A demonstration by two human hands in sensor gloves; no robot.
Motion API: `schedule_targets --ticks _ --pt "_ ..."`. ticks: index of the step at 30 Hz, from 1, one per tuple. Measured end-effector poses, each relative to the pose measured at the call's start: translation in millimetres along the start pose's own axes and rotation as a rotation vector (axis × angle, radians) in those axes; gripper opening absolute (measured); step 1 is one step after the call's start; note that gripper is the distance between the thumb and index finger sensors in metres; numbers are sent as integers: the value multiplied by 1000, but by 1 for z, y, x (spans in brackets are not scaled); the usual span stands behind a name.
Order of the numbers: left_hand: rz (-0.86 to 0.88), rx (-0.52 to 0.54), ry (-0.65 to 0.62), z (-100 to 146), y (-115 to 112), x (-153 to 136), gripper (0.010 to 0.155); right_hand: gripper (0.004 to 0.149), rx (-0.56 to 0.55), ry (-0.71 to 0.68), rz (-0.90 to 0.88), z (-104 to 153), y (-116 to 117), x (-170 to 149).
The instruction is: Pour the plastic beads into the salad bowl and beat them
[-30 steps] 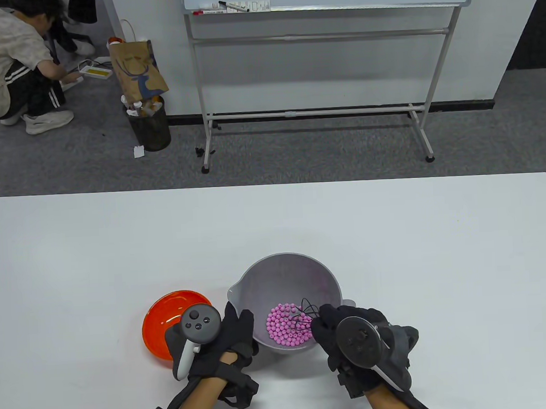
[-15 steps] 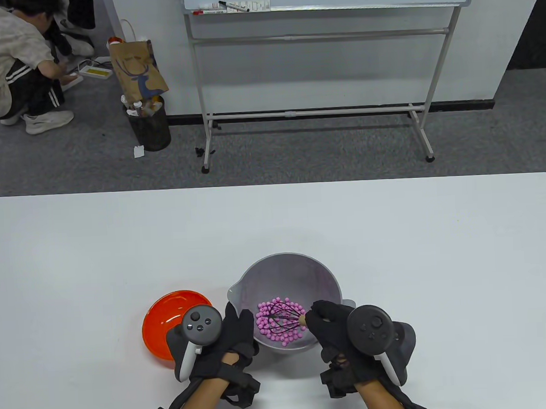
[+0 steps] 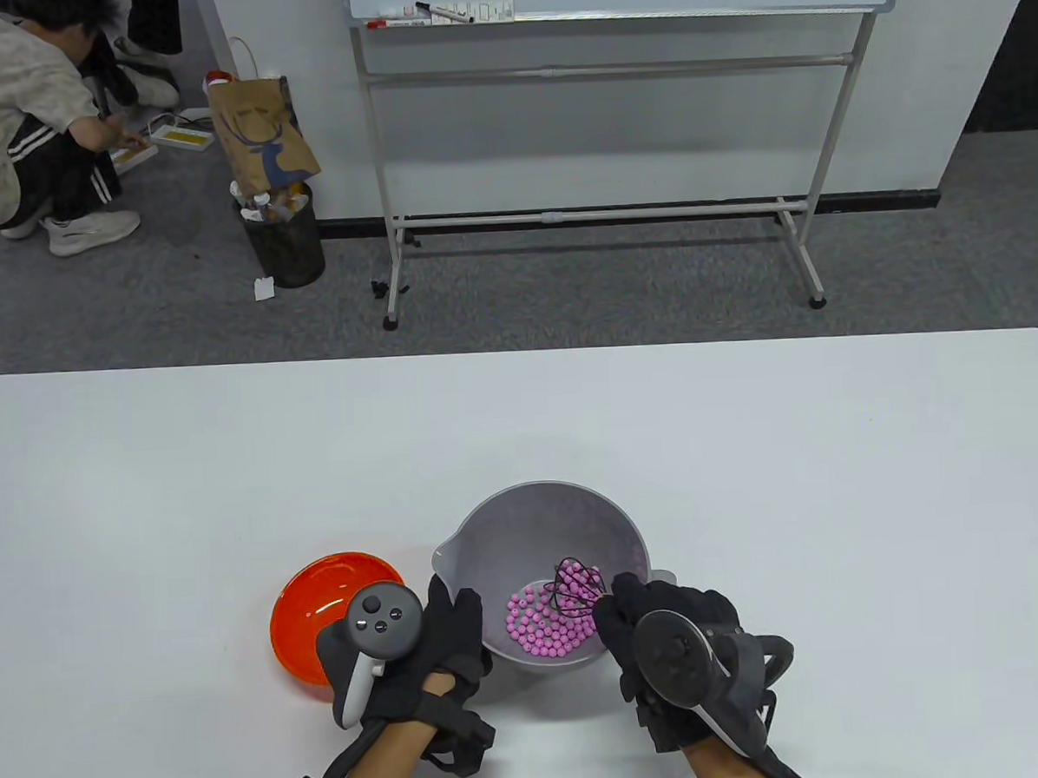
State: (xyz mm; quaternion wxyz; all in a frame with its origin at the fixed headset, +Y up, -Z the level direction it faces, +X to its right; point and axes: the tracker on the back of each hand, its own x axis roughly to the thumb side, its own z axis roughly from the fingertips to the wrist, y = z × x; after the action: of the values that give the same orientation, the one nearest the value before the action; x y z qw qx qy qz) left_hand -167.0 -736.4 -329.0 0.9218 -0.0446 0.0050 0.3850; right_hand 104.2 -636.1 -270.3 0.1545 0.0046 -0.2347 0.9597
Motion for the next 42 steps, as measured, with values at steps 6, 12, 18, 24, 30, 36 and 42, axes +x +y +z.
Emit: schedule_targets --ticks 6,12,18,24,30,36,42 --pt "5 -2 2 0 0 0 75 43 103 20 -161 -3 -4 -2" --pt "9 -7 2 0 0 0 75 44 103 109 -284 -3 18 -12" --pt "20 -15 -6 0 0 -2 76 45 29 78 -146 -3 21 -11" --pt "16 -7 -1 1 0 -1 76 45 -26 49 -46 -1 16 -8" --pt "16 -10 1 1 0 0 76 44 -22 -1 6 3 4 1" --pt "16 -11 2 1 0 -1 76 43 87 44 -151 -1 3 -3" --pt "18 -10 0 1 0 -1 76 44 93 119 -248 -1 21 -10"
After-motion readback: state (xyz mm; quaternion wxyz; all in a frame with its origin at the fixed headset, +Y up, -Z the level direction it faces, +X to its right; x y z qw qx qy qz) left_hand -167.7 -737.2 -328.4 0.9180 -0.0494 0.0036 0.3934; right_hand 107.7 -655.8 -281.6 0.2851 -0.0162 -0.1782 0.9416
